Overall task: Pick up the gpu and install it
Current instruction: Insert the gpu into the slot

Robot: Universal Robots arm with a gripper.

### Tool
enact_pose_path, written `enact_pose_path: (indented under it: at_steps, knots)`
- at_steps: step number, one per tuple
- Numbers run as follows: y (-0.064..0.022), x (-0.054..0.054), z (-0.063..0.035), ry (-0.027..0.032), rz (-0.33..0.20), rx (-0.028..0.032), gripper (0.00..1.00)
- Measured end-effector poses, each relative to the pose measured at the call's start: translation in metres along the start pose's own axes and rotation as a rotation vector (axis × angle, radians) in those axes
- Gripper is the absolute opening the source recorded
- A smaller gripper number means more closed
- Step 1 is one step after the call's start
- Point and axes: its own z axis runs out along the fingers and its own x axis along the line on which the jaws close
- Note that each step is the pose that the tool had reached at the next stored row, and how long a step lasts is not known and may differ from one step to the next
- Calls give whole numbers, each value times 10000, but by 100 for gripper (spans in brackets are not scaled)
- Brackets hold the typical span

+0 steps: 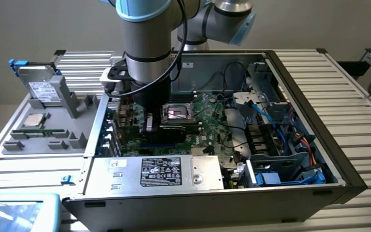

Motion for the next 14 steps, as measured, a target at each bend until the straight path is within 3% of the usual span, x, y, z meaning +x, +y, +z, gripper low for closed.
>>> enact_pose_path:
  at_steps: [6,7,11,14]
  knots:
    - [0,0,0,0,0,0,29]
    - [-3,1,-5,1,0,-15,29]
    - [-9,1,-19,-14,-7,-187,29]
    - [-9,1,-13,8,-4,-206,29]
